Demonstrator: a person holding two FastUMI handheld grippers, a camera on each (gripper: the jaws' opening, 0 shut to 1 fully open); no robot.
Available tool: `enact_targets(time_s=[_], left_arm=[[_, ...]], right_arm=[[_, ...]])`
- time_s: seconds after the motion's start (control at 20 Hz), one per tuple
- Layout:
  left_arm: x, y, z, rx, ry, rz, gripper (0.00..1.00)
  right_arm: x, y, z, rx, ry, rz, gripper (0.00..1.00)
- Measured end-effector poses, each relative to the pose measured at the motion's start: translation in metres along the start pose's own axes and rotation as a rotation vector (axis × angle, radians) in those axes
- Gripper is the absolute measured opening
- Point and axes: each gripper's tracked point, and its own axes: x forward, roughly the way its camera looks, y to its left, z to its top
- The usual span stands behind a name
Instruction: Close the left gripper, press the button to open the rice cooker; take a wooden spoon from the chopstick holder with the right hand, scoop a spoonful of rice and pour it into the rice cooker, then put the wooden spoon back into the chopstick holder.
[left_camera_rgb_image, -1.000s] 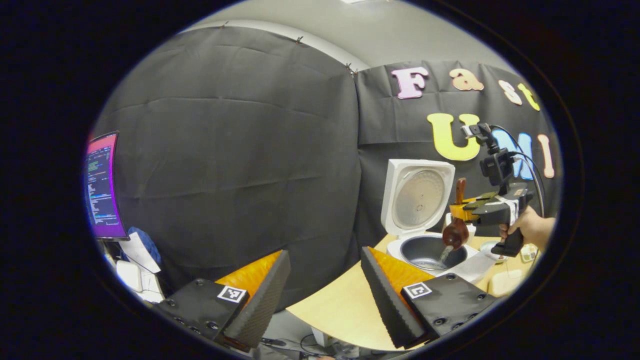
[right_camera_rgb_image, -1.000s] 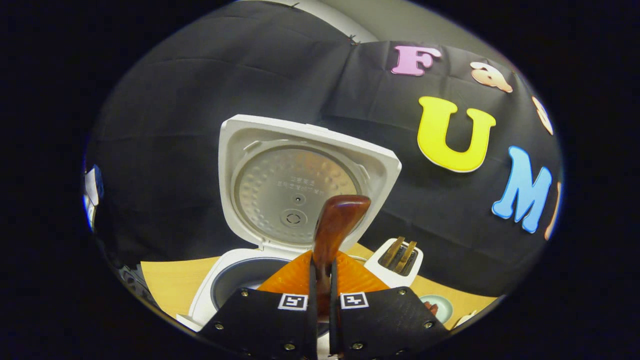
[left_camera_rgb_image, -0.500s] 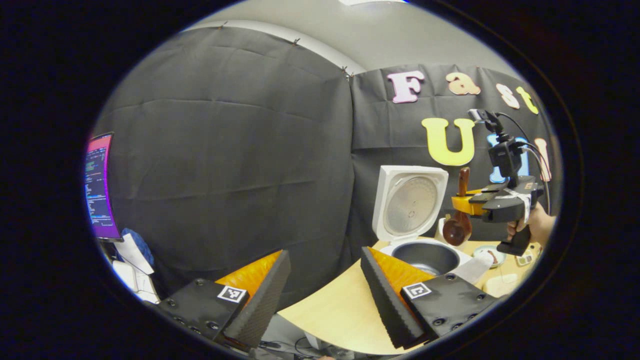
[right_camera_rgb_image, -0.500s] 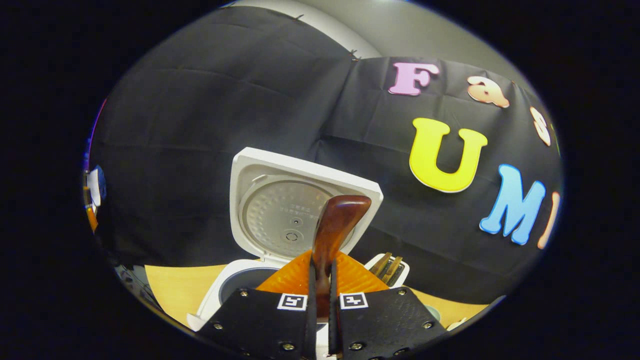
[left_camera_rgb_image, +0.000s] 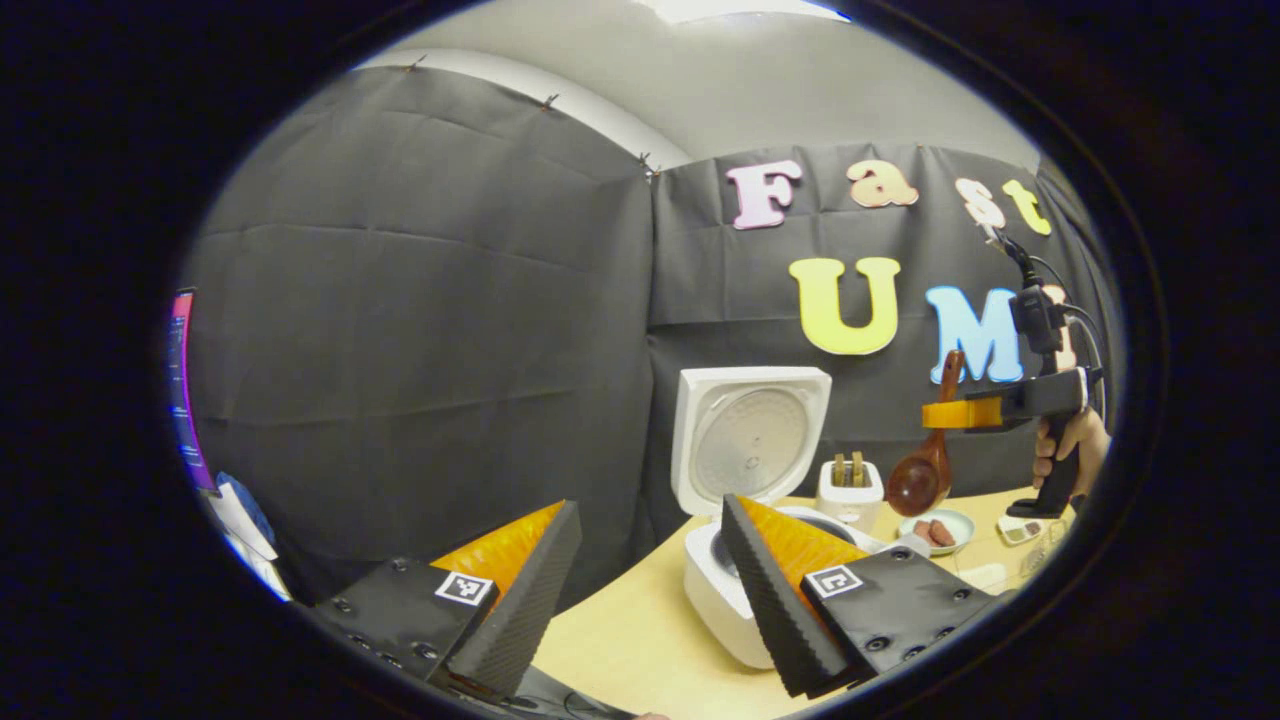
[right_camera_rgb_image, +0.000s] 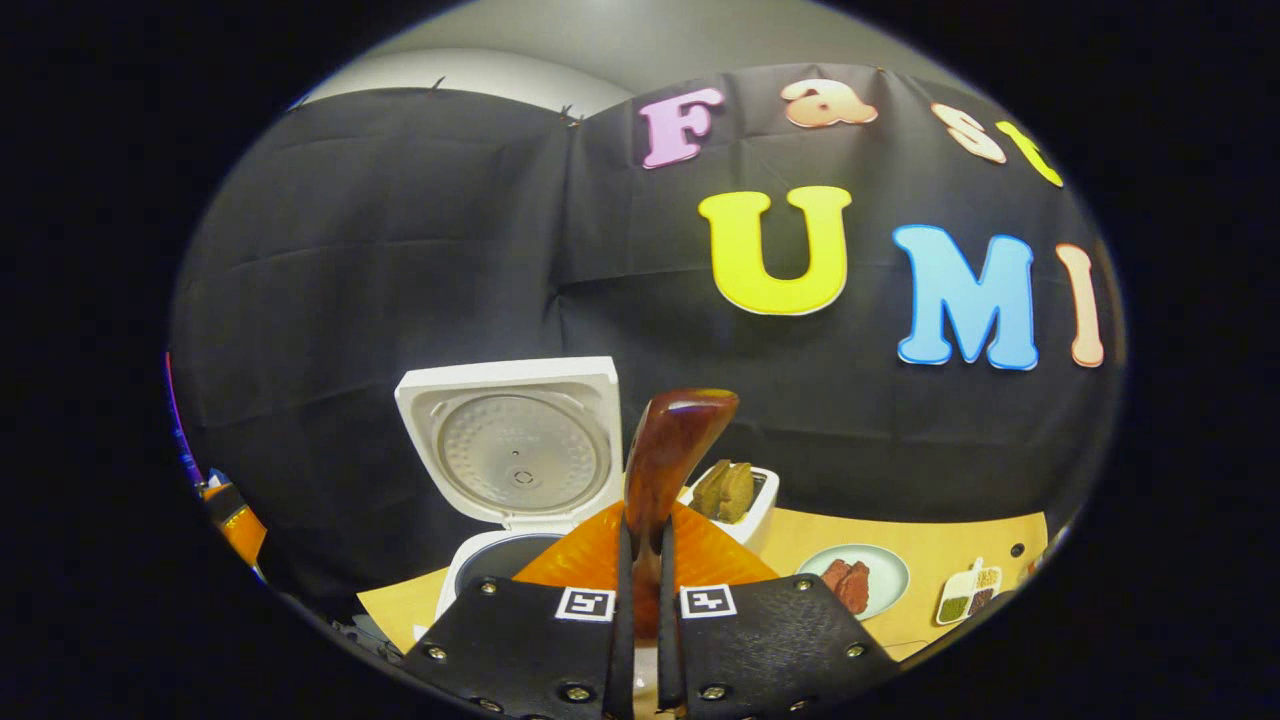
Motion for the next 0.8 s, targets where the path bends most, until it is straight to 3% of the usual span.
enact_targets(time_s=[0.3, 0.35, 0.4, 0.45, 0.8], left_arm=[[-0.006, -0.062, 0.013, -0.001, -0.016, -0.089, 0.92], [-0.007, -0.073, 0.014, 0.002, -0.018, -0.102, 1.00], [-0.008, -0.084, 0.015, 0.003, -0.021, -0.117, 0.92], [-0.009, -0.095, 0.016, 0.003, -0.022, -0.132, 1.00], [-0.013, -0.152, 0.023, 0.001, -0.028, -0.201, 1.00]], right_arm=[[-0.050, -0.072, -0.004, 0.188, 0.003, -0.051, 0.10], [-0.058, -0.085, -0.004, 0.211, 0.002, -0.066, 0.10], [-0.066, -0.101, -0.005, 0.226, 0.001, -0.085, 0.10], [-0.075, -0.115, -0.008, 0.235, -0.001, -0.107, 0.10], [-0.139, -0.205, -0.031, 0.281, 0.006, -0.275, 0.10]])
